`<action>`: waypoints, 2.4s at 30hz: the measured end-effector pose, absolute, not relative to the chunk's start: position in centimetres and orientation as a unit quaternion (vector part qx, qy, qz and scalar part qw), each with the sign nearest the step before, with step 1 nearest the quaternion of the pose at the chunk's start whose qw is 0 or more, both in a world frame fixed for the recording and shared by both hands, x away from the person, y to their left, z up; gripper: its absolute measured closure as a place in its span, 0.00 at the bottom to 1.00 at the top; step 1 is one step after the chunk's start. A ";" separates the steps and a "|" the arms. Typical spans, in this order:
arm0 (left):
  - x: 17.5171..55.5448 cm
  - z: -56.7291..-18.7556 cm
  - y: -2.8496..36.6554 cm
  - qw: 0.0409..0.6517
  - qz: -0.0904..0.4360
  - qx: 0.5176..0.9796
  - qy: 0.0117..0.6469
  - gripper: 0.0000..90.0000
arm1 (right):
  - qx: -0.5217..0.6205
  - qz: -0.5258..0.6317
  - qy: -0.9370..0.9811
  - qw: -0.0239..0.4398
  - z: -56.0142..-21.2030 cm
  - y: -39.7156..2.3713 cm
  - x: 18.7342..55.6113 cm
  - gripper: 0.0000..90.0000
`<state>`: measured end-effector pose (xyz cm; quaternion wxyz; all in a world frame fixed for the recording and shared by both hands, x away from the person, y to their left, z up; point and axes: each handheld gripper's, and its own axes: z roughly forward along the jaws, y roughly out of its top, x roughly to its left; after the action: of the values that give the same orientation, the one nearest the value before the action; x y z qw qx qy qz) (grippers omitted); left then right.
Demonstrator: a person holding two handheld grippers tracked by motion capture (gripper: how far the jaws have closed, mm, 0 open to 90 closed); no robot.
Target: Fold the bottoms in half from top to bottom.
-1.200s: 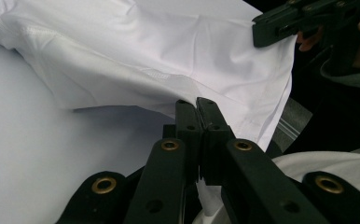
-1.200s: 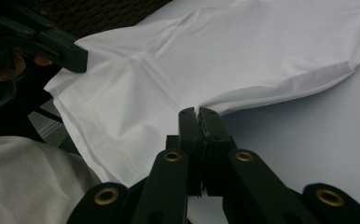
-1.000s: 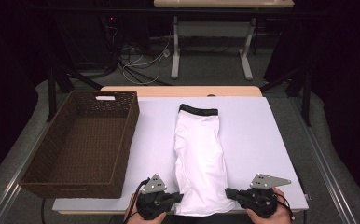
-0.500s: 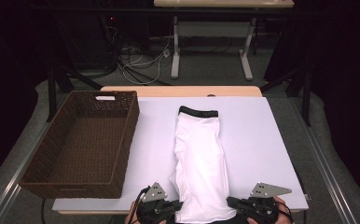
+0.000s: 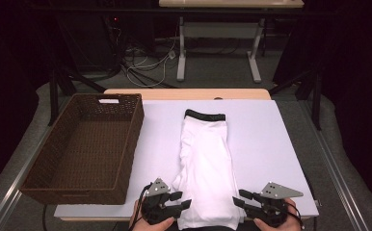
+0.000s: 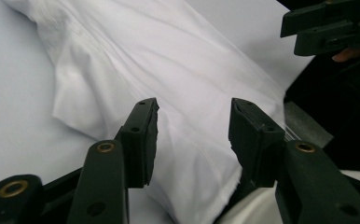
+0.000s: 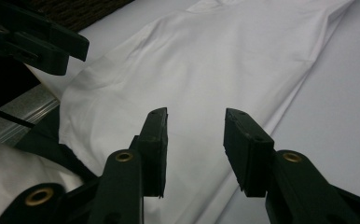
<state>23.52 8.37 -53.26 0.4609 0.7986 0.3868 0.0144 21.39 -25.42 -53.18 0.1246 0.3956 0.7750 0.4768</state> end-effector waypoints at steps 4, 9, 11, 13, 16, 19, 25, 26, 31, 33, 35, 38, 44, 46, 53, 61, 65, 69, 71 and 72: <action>24.8 -53.2 8.2 0.458 0.029 0.797 0.392 0.54 | 0.395 0.479 0.771 0.141 -53.1 -25.2 22.3 0.62; 26.4 -53.2 8.0 0.462 0.043 0.787 0.407 0.49 | 0.413 0.471 0.764 0.156 -53.2 -25.0 23.7 0.57; 26.9 -53.4 7.9 0.459 0.053 0.785 0.414 0.47 | 0.419 0.467 0.761 0.165 -53.3 -24.9 24.4 0.57; 27.4 -53.6 7.9 0.455 0.056 0.784 0.419 0.46 | 0.424 0.463 0.760 0.170 -53.4 -24.8 24.9 0.57; 28.1 -54.0 7.9 0.447 0.066 0.783 0.427 0.46 | 0.431 0.455 0.759 0.177 -53.6 -24.6 25.7 0.56; 28.8 -54.4 8.0 0.443 0.070 0.777 0.441 0.45 | 0.435 0.448 0.760 0.181 -53.9 -24.4 26.4 0.56; 30.4 -54.5 8.1 0.441 0.076 0.772 0.452 0.44 | 0.439 0.441 0.762 0.180 -54.2 -24.2 27.6 0.55; 30.6 -54.4 8.2 0.441 0.077 0.771 0.453 0.43 | 0.437 0.438 0.764 0.182 -54.1 -24.2 27.9 0.55; 32.1 -53.8 8.3 0.446 0.077 0.764 0.459 0.42 | 0.441 0.437 0.764 0.177 -53.7 -24.1 29.2 0.54; 32.6 -53.5 8.3 0.444 0.076 0.767 0.457 0.42 | 0.438 0.435 0.766 0.180 -53.4 -24.1 29.8 0.53; 33.3 -53.2 8.3 0.448 0.076 0.766 0.455 0.42 | 0.435 0.431 0.769 0.185 -53.1 -24.0 30.5 0.51; 34.4 -52.6 8.3 0.453 0.076 0.764 0.453 0.42 | 0.435 0.426 0.773 0.179 -52.7 -24.0 31.5 0.49; 36.4 -51.4 8.0 0.468 0.077 0.758 0.448 0.42 | 0.438 0.425 0.772 0.179 -51.5 -24.2 33.6 0.48; 37.1 -51.1 7.8 0.469 0.083 0.760 0.443 0.42 | 0.436 0.422 0.774 0.182 -51.0 -24.3 34.2 0.47; 39.2 -50.4 7.3 0.460 0.109 0.766 0.436 0.41 | 0.427 0.416 0.778 0.198 -49.6 -24.1 36.5 0.46; 41.5 -49.5 6.7 0.464 0.122 0.763 0.433 0.40 | 0.426 0.399 0.787 0.200 -49.0 -23.7 39.4 0.46; 42.5 -49.3 6.5 0.467 0.124 0.760 0.434 0.40 | 0.437 0.395 0.785 0.191 -48.6 -23.5 40.5 0.48; 43.7 -49.3 6.4 0.462 0.125 0.763 0.434 0.40 | 0.441 0.393 0.783 0.194 -48.4 -23.3 41.6 0.49; 44.3 -49.3 6.3 0.459 0.121 0.764 0.437 0.40 | 0.439 0.392 0.784 0.199 -48.3 -23.2 42.2 0.49; 44.7 -49.3 6.3 0.460 0.119 0.762 0.440 0.40 | 0.437 0.394 0.783 0.200 -48.3 -23.2 42.4 0.49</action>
<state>44.67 6.26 -49.30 0.4598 0.7622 0.4399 0.1190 42.45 -23.17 -48.30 0.2005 0.4367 0.7833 0.3944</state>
